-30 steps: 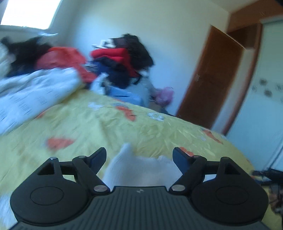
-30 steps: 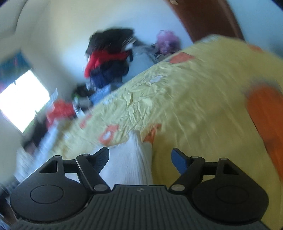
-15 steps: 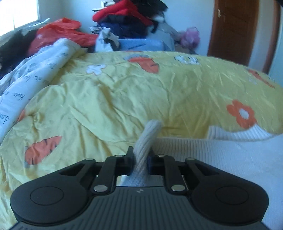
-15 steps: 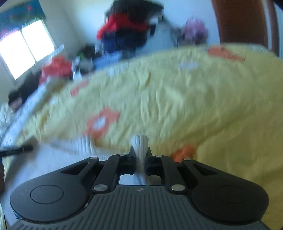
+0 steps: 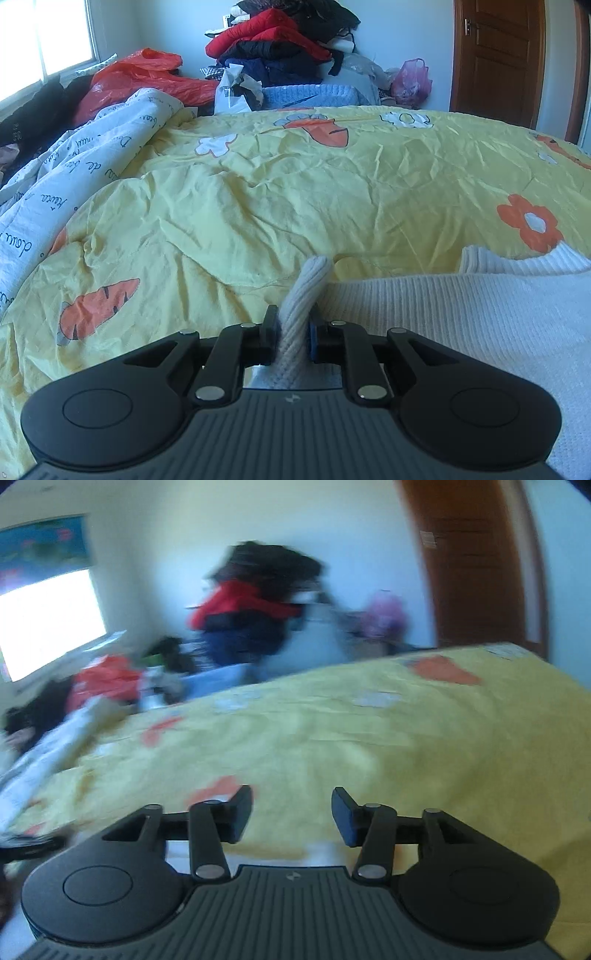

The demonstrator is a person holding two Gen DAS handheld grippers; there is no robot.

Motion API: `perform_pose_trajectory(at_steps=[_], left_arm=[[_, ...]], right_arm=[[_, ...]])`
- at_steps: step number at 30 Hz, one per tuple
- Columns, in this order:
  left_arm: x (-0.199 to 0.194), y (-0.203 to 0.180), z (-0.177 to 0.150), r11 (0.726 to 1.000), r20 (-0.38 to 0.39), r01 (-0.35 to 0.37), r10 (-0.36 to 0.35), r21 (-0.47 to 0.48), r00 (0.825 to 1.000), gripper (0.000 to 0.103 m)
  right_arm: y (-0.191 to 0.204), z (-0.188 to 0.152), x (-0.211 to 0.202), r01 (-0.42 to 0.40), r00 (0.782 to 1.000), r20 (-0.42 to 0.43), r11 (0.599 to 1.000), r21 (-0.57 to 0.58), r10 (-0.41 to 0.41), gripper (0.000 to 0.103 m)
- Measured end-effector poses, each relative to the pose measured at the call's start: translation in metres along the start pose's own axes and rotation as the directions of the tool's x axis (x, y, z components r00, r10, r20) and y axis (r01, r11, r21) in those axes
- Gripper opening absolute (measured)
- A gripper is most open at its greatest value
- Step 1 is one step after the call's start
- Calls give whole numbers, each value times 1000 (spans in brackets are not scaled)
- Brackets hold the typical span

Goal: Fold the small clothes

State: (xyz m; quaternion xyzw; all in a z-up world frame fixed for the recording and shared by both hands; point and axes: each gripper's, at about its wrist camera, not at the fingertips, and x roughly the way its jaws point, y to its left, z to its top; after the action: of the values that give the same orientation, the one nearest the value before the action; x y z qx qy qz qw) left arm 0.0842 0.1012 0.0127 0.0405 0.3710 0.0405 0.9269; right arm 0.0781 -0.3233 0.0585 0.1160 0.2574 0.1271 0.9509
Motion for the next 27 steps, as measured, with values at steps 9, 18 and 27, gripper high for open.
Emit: perform_pose_trajectory(at_steps=[9,18,27], left_arm=[[1,0,-3,1000,18,-2,2,9,1000,18],[4,9,0,996,19,-70,71,-49,997,54],[-88,-38,-10,994,219,102,-90,-42,971,59]], right_arm=[[54,-44,64,-20,970,-238,967,-253,-43,69],[43,-42,62,0,974,-223,978,-211,-48,70],[85,-53,-14,-71,996,-61,976,-206,59,89]])
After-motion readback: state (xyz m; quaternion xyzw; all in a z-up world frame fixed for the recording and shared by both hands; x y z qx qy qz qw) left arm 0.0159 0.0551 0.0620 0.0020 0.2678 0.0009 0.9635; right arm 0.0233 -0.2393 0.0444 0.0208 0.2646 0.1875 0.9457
